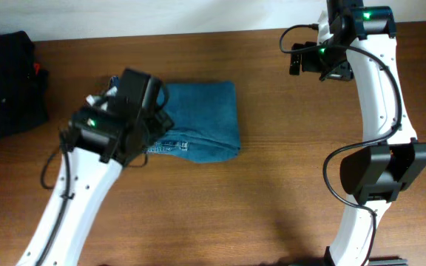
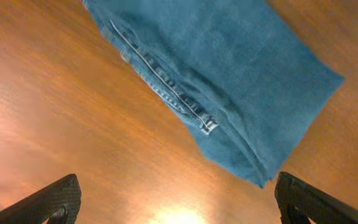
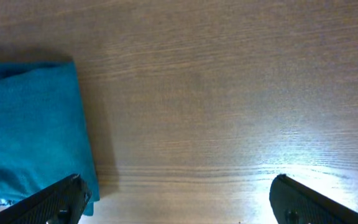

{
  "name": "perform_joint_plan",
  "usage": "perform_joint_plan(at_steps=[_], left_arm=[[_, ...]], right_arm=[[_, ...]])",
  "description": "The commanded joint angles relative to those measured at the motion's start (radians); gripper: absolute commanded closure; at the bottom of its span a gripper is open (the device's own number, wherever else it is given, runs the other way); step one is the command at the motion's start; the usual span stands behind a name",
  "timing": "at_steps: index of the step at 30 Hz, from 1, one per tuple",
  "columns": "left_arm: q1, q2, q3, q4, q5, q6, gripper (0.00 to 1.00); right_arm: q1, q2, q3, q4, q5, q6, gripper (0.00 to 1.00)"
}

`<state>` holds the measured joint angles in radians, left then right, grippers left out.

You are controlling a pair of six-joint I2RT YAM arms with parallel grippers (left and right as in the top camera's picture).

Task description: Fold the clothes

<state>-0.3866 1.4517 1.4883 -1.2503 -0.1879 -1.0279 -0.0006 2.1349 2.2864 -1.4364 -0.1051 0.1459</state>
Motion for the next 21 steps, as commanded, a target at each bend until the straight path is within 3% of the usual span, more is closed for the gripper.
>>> perform_joint_plan(at_steps=[1, 3, 7, 15, 21], left_arm=[[-0.002, 0.005, -0.224, 0.136, 0.129, -0.060, 0.01], [-0.003, 0.004, -0.335, 0.267, 0.150, -0.061, 0.01], [-0.002, 0.004, -0.499, 0.480, 0.151, -0.170, 0.00], [-0.002, 0.005, -0.658, 0.856, 0.151, -0.275, 0.01], [0.013, 0.006, -0.745, 0.929, 0.159, -0.462, 0.01]], right_arm=[[-0.006, 0.004, -0.005, 0.000, 0.009, -0.006, 0.01], [-0.006, 0.004, -0.005, 0.000, 0.009, -0.006, 0.01], [-0.006, 0.004, -0.005, 0.000, 0.009, -0.006, 0.01], [-0.006, 0.004, -0.005, 0.000, 0.009, -0.006, 0.01], [-0.006, 0.004, -0.005, 0.000, 0.009, -0.006, 0.01]])
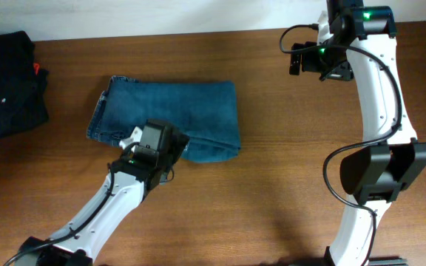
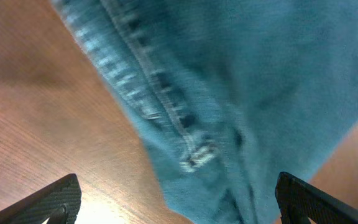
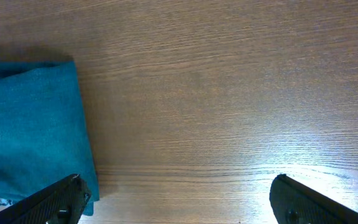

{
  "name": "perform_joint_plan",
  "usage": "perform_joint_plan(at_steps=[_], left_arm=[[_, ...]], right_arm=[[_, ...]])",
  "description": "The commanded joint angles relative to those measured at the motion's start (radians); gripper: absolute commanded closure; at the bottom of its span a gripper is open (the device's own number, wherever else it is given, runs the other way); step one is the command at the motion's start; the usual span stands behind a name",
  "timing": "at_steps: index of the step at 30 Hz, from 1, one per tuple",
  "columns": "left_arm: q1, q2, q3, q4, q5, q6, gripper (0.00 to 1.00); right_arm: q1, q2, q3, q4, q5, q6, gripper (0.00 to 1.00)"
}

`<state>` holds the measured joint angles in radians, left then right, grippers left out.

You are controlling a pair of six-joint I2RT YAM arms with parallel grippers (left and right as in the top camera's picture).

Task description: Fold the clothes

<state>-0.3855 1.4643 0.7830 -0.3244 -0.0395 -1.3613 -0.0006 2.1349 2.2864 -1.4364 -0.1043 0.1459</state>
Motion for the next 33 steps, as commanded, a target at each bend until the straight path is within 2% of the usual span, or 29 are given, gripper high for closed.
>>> perform_joint_plan(at_steps=[1, 6, 12, 16, 22, 33], left_arm=[[0.017, -0.006, -0.055, 0.014, 0.011, -0.145, 0.00], [0.047, -0.006, -0.100, 0.132, 0.026, -0.149, 0.01], [0.048, 0.014, -0.100, 0.194, 0.028, -0.149, 0.01], [0.048, 0.084, -0.100, 0.227, 0.065, -0.150, 0.01], [0.048, 0.204, -0.100, 0.369, 0.086, -0.149, 0.01], [0.067, 0.281, -0.100, 0.411, 0.013, -0.148, 0.02]], right_arm=[[-0.006, 0.004, -0.005, 0.000, 0.009, -0.006, 0.01], [-0.006, 0.004, -0.005, 0.000, 0.008, -0.006, 0.01], [-0.006, 0.004, -0.005, 0.000, 0.009, -0.006, 0.01], [-0.006, 0.004, -0.005, 0.000, 0.008, -0.006, 0.01], [-0.006, 0.004, -0.005, 0.000, 0.009, -0.006, 0.01], [-0.006, 0.004, -0.005, 0.000, 0.008, -0.006, 0.01]])
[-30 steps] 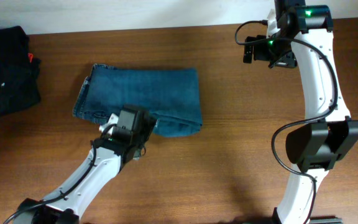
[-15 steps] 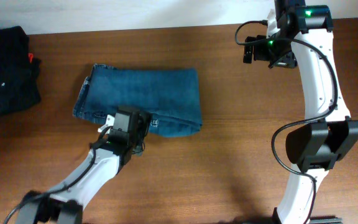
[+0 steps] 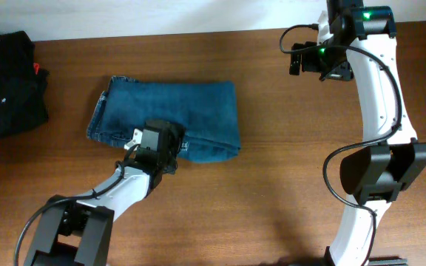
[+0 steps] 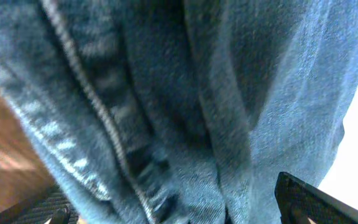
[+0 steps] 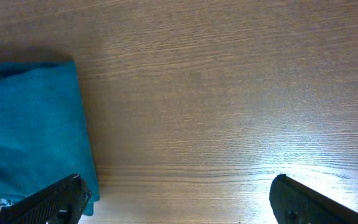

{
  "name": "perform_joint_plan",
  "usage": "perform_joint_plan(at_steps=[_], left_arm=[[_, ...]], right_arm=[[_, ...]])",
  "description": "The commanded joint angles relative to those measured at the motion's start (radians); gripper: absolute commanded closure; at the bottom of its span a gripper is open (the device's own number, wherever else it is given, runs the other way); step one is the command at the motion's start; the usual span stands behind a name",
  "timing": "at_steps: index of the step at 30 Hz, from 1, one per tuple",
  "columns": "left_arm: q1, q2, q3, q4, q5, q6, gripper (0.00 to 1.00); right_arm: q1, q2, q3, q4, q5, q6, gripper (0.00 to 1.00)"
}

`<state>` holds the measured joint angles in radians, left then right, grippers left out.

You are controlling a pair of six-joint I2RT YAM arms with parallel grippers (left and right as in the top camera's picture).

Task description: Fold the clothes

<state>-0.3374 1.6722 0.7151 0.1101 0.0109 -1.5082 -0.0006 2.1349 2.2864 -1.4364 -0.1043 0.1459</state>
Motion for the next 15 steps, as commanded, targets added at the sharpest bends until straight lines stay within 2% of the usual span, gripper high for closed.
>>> perform_joint_plan(at_steps=[1, 12, 13, 15], left_arm=[[0.026, 0.080, -0.032, -0.015, -0.037, 0.000, 0.02], [0.063, 0.142, -0.032, 0.124, 0.003, 0.182, 0.11], [0.063, 0.142, -0.032, 0.131, 0.003, 0.202, 0.15], [0.064, 0.142, -0.032, 0.145, 0.003, 0.237, 0.18]], right_arm=[[-0.006, 0.004, -0.005, 0.000, 0.008, -0.006, 0.01], [-0.006, 0.004, -0.005, 0.000, 0.008, -0.006, 0.01], [-0.006, 0.004, -0.005, 0.000, 0.008, -0.006, 0.01], [-0.006, 0.004, -0.005, 0.000, 0.009, -0.006, 0.01]])
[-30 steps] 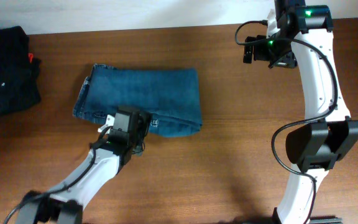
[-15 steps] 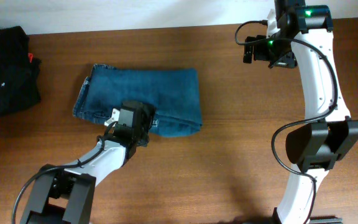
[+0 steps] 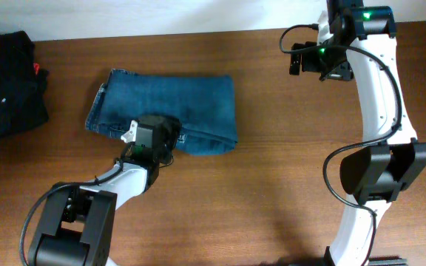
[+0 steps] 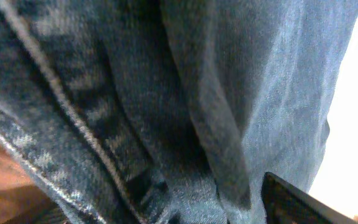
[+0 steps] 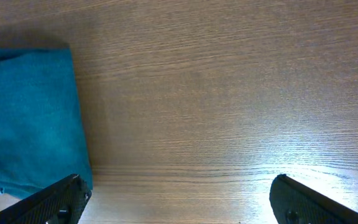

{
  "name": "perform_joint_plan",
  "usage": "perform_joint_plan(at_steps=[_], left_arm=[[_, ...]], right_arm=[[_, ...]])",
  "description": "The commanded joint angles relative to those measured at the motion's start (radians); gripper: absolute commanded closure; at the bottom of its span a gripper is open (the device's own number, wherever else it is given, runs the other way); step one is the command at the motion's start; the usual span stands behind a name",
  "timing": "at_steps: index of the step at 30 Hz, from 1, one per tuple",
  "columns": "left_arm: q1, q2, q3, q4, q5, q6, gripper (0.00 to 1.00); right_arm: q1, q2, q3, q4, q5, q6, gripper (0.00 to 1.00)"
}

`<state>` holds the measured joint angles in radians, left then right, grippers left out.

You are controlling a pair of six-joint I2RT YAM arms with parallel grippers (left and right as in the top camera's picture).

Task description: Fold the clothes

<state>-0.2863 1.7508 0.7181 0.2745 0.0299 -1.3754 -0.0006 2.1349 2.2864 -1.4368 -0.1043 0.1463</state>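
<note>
Folded blue jeans [image 3: 176, 103] lie on the wooden table [image 3: 272, 192], left of centre. My left gripper [image 3: 154, 137] is down at their front edge. In the left wrist view denim [image 4: 166, 93] with a stitched seam fills the frame and lies between the wide-apart fingers [image 4: 297, 202]; the other finger is mostly hidden by cloth. The left gripper [image 4: 160, 211] is open. My right gripper [image 3: 309, 63] hangs high at the back right, open [image 5: 179, 199] over bare wood, with the jeans' right edge [image 5: 30, 118] at its left.
A heap of black clothes [image 3: 6, 81] with a red spot lies at the far left back corner. The right arm's base [image 3: 379, 174] stands at the right side of the table.
The jeans have shifted a little toward the back and left. My left gripper is further in on the front edge, its fingers slightly closer together. The right arm is unchanged.
First my left gripper hovered high over the jeans' left part. It then stood low at their front edge, open, and later had denim between its fingers. Now the jeans sit slightly further back. The right gripper stayed open at the back right throughout.
</note>
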Motion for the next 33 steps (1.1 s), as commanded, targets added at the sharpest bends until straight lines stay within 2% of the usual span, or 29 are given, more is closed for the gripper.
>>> perform_joint_plan(at_steps=[1, 8, 11, 16, 21, 22, 24, 30, 33], left_arm=[[0.013, 0.063, -0.035, -0.020, -0.018, 0.113, 0.18], [0.013, 0.063, -0.035, -0.020, -0.018, 0.150, 0.31], [0.013, 0.063, -0.035, -0.020, -0.018, 0.150, 0.51], [0.013, 0.063, -0.035, -0.014, -0.018, 0.150, 0.71], [0.014, 0.063, -0.035, 0.063, 0.034, 0.150, 0.75], [0.016, 0.063, -0.035, 0.087, 0.054, 0.150, 0.73], [0.023, 0.063, -0.035, 0.133, 0.081, 0.150, 0.48], [0.053, 0.063, -0.035, 0.129, 0.098, 0.150, 0.01], [0.061, 0.065, -0.035, 0.097, 0.085, 0.151, 0.01]], right_arm=[[-0.006, 0.004, -0.005, 0.000, 0.008, -0.007, 0.01], [-0.006, 0.004, -0.005, 0.000, 0.008, -0.007, 0.01], [-0.006, 0.004, -0.005, 0.000, 0.008, -0.007, 0.01], [-0.006, 0.004, -0.005, 0.000, 0.008, -0.007, 0.01], [-0.006, 0.004, -0.005, 0.001, 0.008, -0.007, 0.01], [-0.006, 0.004, -0.005, 0.000, 0.008, -0.007, 0.01], [-0.006, 0.004, -0.005, 0.000, 0.008, -0.007, 0.01], [-0.006, 0.004, -0.005, 0.000, 0.008, -0.007, 0.01], [-0.006, 0.004, -0.005, 0.000, 0.008, -0.007, 0.01]])
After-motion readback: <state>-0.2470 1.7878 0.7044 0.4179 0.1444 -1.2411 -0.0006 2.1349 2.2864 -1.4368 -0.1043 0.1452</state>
